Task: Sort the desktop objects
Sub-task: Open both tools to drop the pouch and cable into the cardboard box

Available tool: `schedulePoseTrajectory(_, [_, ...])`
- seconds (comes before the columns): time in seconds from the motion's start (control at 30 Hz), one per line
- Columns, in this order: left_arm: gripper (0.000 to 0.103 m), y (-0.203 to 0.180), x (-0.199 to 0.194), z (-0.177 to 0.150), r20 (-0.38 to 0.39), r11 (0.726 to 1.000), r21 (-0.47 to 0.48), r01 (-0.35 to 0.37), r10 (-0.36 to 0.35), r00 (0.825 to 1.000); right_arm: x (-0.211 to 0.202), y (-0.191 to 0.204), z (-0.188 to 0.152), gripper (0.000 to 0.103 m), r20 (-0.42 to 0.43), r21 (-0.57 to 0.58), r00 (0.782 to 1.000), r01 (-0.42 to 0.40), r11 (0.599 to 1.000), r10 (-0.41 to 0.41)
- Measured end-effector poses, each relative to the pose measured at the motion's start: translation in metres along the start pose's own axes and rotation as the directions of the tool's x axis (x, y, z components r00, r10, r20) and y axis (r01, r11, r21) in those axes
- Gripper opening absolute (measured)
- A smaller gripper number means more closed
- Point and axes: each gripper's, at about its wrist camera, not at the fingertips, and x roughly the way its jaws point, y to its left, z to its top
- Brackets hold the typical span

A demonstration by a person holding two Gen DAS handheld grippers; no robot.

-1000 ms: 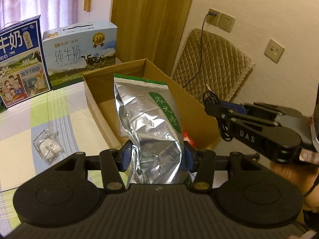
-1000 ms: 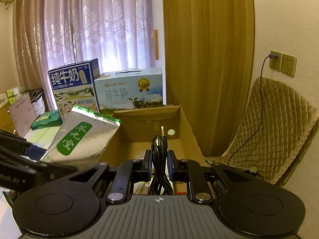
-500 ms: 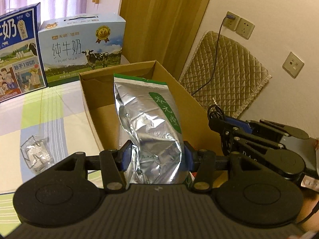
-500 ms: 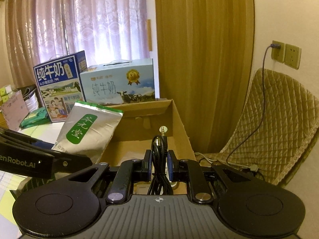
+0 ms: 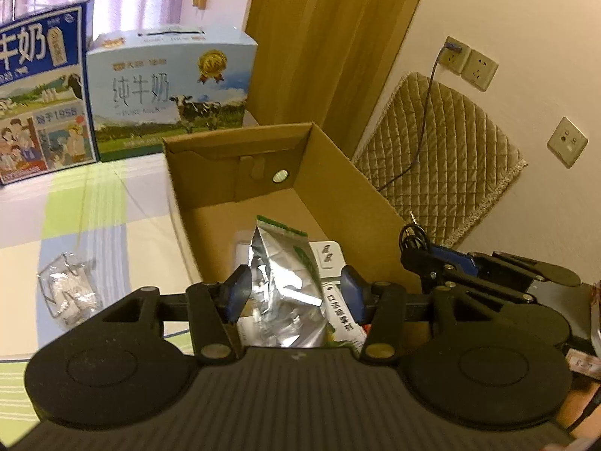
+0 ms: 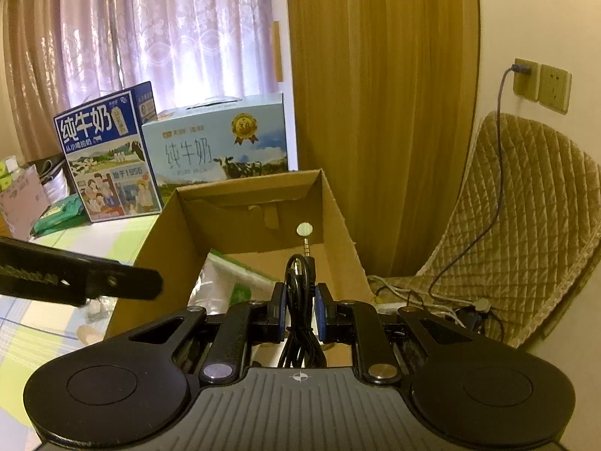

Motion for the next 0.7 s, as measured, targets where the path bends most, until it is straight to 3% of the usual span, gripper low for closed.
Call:
schedulePoseTrajectory(0.43, [0.048,0.019,-0.023,-0.015,0.013,1.000,-0.011,-0.023,0.023,1.000,0.005,0.011,0.001,0.013,-0.019,0.013,0.999,-0.043,0.999,0.043])
schedulePoseTrajectory(0.47, [0.048,0.021,-0.024,-0.016,0.014,1.000,-0.013,-0.022,0.023,1.000,0.005,0.011,0.002,0.022,-0.018,0.016,0.999,-0.036,0.999,0.036])
schedulePoseTrajectory(0.5, [0.048,0.022,-0.024,-0.017,0.015,1.000,-0.016,-0.023,0.023,1.000,0.005,0.011,0.002,0.041,-0.015,0.021,0.999,-0.029,0.999,0.029])
schedulePoseTrajectory(0.57, [0.048,0.026,-0.026,-0.019,0.016,1.000,-0.018,-0.025,0.026,1.000,0.003,0.008,0.003,0.058,0.001,0.042,1.000,-0.025,0.999,0.025])
schedulePoseTrajectory(0.7, [0.050,0.033,-0.030,-0.024,0.016,0.999,-0.028,-0.034,0.035,0.999,-0.003,0.004,0.002,0.058,0.008,0.046,1.000,-0.021,0.999,0.021])
